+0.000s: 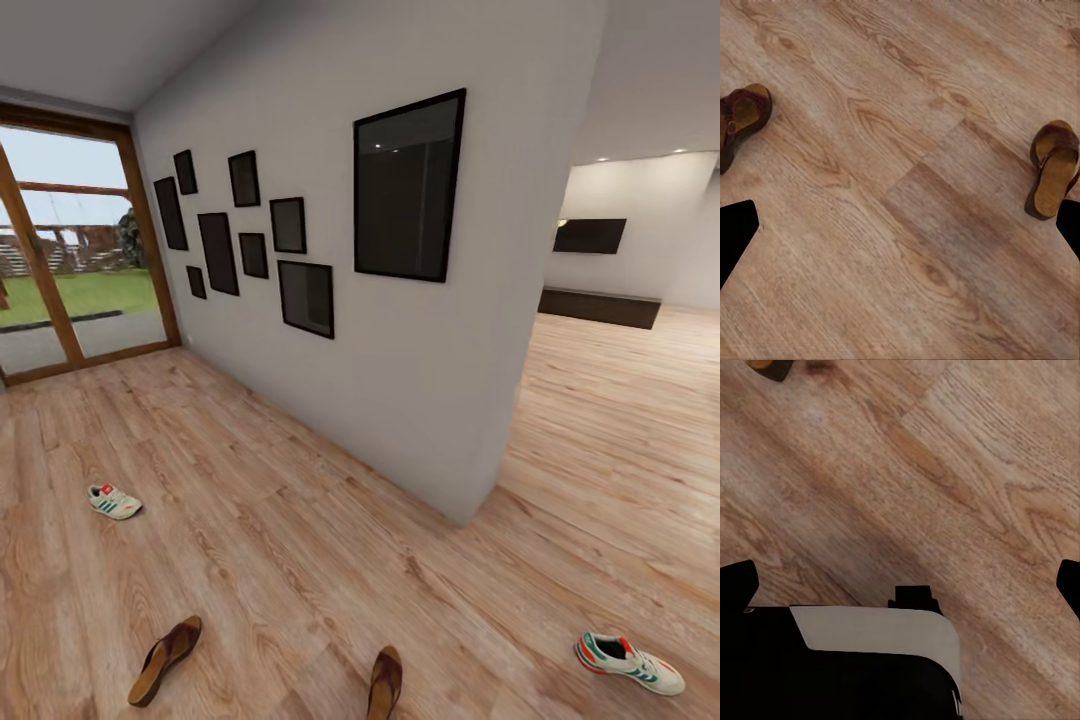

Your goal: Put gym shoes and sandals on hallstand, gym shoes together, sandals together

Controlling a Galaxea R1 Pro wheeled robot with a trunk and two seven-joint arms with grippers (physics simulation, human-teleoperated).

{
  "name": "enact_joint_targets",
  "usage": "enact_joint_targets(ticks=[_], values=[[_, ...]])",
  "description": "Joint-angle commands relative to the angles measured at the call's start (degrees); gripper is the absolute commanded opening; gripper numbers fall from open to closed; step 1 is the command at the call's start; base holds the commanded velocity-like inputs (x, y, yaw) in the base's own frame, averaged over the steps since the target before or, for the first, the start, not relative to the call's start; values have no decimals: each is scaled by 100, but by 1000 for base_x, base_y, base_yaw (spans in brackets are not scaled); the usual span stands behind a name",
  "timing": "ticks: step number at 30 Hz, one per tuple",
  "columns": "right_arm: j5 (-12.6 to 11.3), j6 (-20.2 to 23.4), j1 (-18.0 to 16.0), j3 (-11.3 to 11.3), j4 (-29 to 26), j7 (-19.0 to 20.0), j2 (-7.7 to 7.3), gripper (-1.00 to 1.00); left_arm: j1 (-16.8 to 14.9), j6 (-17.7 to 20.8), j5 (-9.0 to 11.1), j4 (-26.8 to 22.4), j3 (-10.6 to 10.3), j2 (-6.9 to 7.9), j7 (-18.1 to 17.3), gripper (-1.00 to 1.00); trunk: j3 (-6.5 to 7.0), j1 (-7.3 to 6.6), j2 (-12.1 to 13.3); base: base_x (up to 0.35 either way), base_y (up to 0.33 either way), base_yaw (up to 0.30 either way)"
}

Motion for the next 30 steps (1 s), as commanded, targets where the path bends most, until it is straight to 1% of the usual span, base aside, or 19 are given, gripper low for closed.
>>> enact_joint_targets(ticks=[1,7,17,24,30], values=[[-1,-15,-1,-5,-2,-4,1,100,-3,-19,5,6,3,0,1,100,-5,1,-3,119,261,0],[-1,-15,-1,-5,-2,-4,2,100,-3,-20,3,7,1,-2,1,100,-5,1,-3,84,182,0],[-1,-15,-1,-5,-2,-4,1,100,-3,-20,5,10,-1,0,1,100,-5,1,-3,11,36,0],[-3,-15,-1,-5,-2,-5,-2,100,-3,-21,4,8,0,-2,1,100,-5,1,-3,57,229,0],[1,-15,-1,-5,-2,-5,-3,100,-3,-21,5,9,0,0,1,100,-5,1,-3,14,76,0]])
